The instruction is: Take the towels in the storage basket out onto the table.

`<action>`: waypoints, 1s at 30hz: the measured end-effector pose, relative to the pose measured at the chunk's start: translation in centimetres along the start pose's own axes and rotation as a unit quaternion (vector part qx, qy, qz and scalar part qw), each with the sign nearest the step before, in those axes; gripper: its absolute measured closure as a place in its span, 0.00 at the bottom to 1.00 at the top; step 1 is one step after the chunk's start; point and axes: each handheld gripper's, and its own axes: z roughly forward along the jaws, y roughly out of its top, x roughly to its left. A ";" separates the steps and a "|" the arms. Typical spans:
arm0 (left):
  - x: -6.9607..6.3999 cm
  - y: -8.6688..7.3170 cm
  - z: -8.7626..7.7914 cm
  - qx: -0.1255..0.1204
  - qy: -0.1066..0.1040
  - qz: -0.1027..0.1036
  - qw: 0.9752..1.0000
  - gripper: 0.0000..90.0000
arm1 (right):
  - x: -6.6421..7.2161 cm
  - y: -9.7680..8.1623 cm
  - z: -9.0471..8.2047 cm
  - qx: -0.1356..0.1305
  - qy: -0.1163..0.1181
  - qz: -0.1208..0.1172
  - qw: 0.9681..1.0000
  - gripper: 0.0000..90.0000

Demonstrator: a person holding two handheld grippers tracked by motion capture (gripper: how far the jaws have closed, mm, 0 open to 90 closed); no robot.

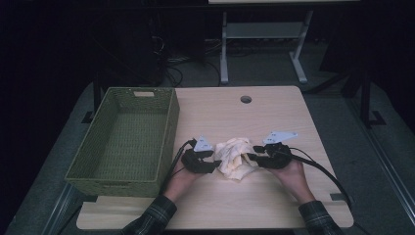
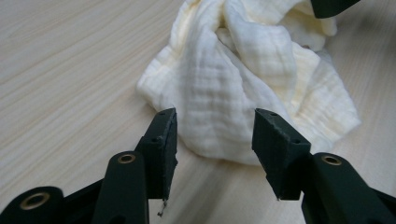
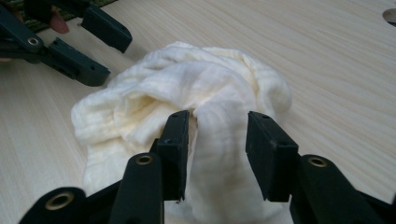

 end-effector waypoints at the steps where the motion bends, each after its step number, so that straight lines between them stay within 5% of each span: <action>1: 0.1 0.1 0.2 -0.001 0.000 0.002 1.000 0.57 | 0.0 0.2 0.2 0.001 0.002 0.002 1.000 0.68; 8: 0.5 0.5 1.3 0.010 -0.001 0.010 1.000 0.71 | -0.4 0.3 1.3 0.018 -0.005 0.001 1.000 0.80; 14: 0.4 0.8 1.6 0.020 -0.004 0.014 1.000 0.99 | -0.2 0.1 1.3 0.018 -0.008 -0.008 1.000 0.93; 28: 0.7 1.5 0.6 -0.004 0.002 0.002 1.000 0.99 | -1.3 0.5 -1.4 -0.014 -0.015 -0.006 1.000 0.94; 30: 0.8 1.8 0.8 -0.015 -0.001 -0.003 1.000 0.81 | -1.5 0.4 -1.5 -0.012 -0.016 -0.004 1.000 0.94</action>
